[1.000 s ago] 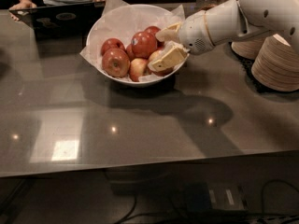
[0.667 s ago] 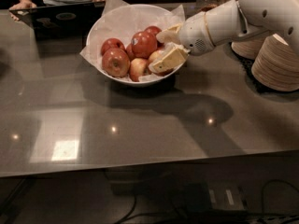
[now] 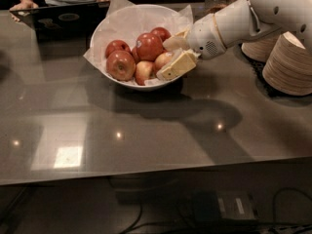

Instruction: Pick apple from white bowl

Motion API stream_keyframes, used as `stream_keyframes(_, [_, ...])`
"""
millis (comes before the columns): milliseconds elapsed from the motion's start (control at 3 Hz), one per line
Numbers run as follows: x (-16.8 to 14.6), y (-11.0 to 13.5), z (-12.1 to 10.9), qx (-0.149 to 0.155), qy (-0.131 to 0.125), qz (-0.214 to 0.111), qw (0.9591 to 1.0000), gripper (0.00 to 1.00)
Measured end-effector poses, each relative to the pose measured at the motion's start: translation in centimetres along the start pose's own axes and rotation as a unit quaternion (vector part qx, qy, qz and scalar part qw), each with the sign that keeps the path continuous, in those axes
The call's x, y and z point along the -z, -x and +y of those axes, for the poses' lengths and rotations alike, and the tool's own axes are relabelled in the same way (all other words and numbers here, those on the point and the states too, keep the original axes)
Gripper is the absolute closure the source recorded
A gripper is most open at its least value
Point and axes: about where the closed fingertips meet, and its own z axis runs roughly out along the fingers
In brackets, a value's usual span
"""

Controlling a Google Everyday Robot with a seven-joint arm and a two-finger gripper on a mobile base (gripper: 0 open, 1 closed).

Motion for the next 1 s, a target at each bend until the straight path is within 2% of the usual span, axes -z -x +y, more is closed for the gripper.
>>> stream_keyframes(333, [-0.35,-0.27,0.4,-0.006,0.013,0.001,0.9999,0.33])
stream_keyframes(1000, [-0.76,-1.03,0.56,-0.017,0.02,0.003,0.9996,0.38])
